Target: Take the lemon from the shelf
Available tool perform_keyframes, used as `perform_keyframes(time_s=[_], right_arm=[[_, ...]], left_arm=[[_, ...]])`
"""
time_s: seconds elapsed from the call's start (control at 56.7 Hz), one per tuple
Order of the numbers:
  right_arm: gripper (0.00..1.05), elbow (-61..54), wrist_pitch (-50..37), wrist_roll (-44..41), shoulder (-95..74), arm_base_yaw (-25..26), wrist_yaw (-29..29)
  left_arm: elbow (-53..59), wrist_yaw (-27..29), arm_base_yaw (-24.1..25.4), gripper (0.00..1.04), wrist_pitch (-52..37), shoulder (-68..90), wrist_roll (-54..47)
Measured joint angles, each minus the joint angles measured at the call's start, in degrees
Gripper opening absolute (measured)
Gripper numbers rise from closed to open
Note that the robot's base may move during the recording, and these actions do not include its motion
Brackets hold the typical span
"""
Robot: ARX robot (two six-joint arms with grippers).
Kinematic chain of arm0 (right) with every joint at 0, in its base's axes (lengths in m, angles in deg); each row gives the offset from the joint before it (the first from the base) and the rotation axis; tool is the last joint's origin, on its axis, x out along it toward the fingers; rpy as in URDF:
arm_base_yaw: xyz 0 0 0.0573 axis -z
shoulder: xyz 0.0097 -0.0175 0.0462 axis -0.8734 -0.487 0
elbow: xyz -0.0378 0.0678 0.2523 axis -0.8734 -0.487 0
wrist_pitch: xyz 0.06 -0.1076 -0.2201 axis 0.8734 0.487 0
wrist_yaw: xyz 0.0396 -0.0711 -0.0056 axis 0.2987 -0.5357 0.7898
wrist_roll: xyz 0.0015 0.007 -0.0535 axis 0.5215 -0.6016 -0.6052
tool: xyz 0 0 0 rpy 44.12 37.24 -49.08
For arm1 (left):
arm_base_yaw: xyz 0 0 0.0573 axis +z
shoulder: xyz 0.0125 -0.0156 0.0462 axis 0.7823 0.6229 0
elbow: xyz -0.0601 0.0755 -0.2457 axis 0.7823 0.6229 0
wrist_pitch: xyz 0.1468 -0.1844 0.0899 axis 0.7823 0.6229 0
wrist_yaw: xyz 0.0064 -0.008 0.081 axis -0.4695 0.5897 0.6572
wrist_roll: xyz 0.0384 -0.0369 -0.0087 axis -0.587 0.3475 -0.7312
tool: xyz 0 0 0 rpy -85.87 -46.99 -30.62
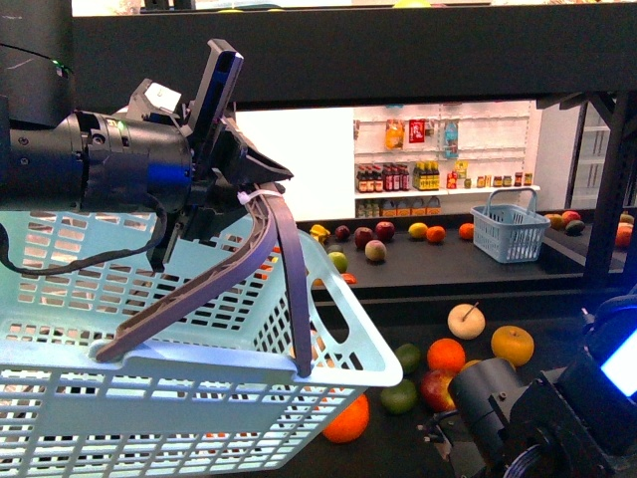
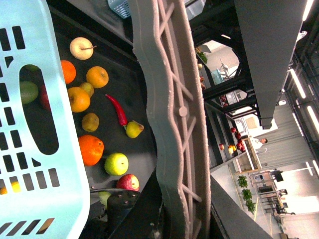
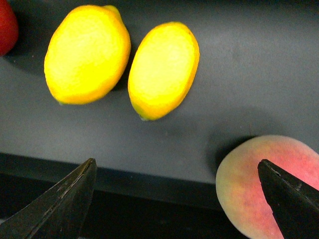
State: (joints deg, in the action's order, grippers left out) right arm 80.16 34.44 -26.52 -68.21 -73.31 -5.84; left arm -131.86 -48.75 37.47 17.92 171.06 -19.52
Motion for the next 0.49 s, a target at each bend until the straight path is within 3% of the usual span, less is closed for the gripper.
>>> perform_keyframes(time_s=[0.494], right_arm=[[0.97, 15.2, -1.6, 2.4, -14.1, -1.6, -1.8]], left_arm=[[0.0, 0.0, 0.0, 0.11, 0.0, 0.0, 0.0]])
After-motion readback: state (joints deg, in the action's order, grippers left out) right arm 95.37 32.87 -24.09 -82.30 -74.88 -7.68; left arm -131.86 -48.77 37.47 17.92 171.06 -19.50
